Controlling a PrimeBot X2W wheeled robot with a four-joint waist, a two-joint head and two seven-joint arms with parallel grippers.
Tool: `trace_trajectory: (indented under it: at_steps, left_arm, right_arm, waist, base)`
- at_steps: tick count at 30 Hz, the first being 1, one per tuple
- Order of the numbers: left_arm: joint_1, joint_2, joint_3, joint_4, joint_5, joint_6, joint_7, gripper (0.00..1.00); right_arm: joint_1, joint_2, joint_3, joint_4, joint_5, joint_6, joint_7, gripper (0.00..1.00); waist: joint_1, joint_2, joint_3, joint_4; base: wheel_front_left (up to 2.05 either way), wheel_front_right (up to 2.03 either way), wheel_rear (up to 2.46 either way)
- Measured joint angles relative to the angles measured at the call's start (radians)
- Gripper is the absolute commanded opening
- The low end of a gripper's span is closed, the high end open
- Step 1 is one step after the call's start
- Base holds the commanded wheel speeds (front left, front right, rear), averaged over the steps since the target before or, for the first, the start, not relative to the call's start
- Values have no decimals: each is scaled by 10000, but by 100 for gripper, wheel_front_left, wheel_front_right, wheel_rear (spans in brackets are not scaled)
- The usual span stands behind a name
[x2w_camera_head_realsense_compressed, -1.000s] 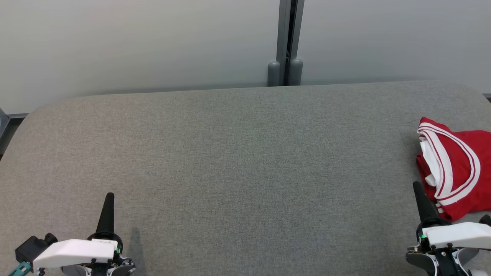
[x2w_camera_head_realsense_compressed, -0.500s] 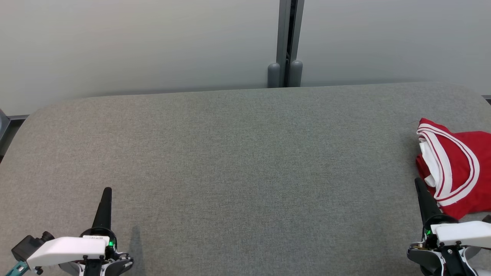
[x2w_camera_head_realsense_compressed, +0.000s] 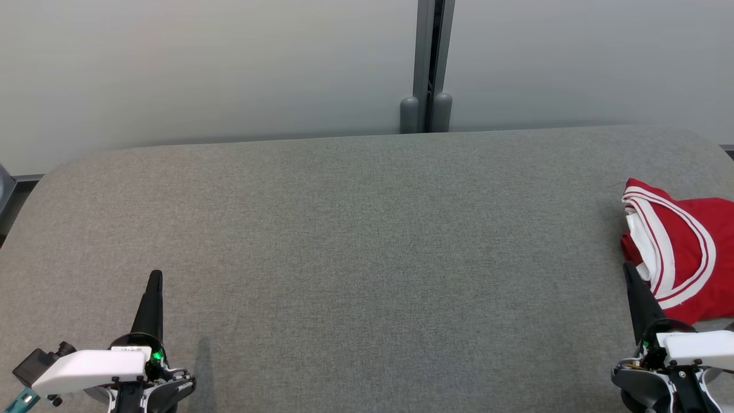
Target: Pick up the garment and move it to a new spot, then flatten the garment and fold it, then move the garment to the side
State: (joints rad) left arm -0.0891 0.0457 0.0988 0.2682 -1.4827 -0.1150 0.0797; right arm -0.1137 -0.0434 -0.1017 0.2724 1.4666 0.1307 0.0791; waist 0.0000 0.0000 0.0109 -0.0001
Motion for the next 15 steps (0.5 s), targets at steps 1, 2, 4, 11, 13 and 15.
trace_trajectory:
  at_steps: [1,2,4,11,13,15]
  left_arm:
    - [-1,2,8,-12,-67,-31,17,0]
    - [-5,2,13,-21,-134,-31,48,0]
    - [-12,4,29,-40,-263,-42,82,0]
    - [-48,10,81,-125,-736,-75,215,0]
    - [-71,12,94,-146,-869,-84,234,0]
    - [-75,12,107,-169,-972,-88,268,0]
  right_arm:
    - [1,-2,-8,-8,81,0,12,0]
    - [1,-2,-15,-19,155,0,21,0]
    - [2,-4,-31,-50,324,-2,61,0]
    - [4,-10,-79,-151,846,-2,194,0]
    - [5,-13,-92,-186,986,0,247,0]
    - [5,-13,-104,-219,1106,-2,265,0]
  waist:
    - [0,0,-4,0]
    - [0,0,-8,0]
    - [1,0,-16,0]
    - [0,0,-45,1]
    - [0,0,-53,1]
    - [0,0,-61,1]
  base:
    - [0,0,0]
    - [0,0,0]
    - [0,0,0]
    - [0,0,0]
    - [0,0,0]
    - [0,0,0]
